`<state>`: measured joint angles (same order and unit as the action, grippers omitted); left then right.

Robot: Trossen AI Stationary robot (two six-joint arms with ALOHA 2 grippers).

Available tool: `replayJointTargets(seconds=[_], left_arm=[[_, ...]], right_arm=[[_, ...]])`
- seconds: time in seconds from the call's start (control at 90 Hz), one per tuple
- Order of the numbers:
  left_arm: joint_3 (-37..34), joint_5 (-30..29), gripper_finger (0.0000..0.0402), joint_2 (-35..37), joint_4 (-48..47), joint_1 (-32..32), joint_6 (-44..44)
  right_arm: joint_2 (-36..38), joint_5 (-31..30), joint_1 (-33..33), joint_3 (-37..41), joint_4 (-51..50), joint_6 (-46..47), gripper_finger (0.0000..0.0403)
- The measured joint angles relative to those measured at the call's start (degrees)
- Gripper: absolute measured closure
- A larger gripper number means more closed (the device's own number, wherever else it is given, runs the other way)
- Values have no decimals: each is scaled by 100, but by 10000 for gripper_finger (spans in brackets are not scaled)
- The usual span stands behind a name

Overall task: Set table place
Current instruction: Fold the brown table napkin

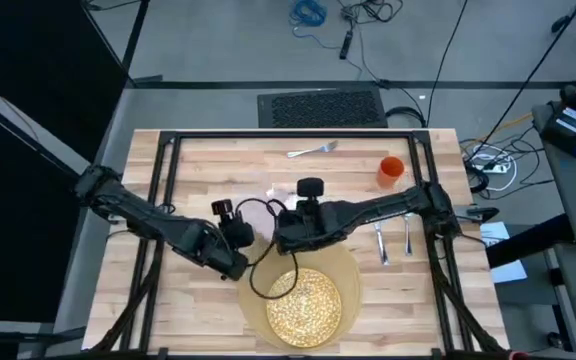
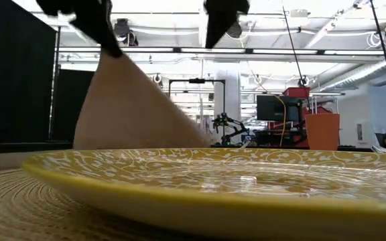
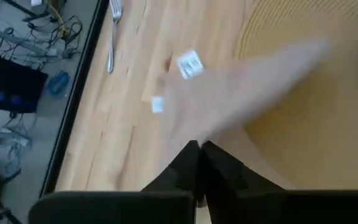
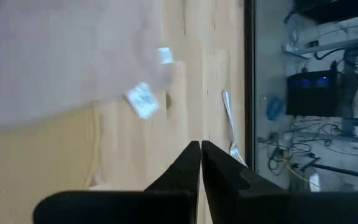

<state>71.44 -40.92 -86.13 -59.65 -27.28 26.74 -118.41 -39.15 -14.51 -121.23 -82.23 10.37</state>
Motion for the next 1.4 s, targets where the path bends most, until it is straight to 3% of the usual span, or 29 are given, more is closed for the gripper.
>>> replayJointTargets(seconds=[0.133,0.311,0.489,0.656,0.833,1.4], left_arm=[[138,-2,401,0,10,-25,-4],[131,129,401,0,-100,90,-4],[129,343,401,1,-280,231,-5],[125,446,401,0,-345,342,-9],[125,487,401,1,-869,500,-4],[125,847,402,1,-1045,706,-160]], right_arm=[[-2,576,-61,37,327,250,403],[-90,1392,-96,573,1132,-655,378],[-66,1752,24,582,1332,-535,299],[-66,2002,105,579,1540,269,217],[-66,2002,64,582,1143,727,167],[-70,1971,-87,1817,2682,1087,156]])
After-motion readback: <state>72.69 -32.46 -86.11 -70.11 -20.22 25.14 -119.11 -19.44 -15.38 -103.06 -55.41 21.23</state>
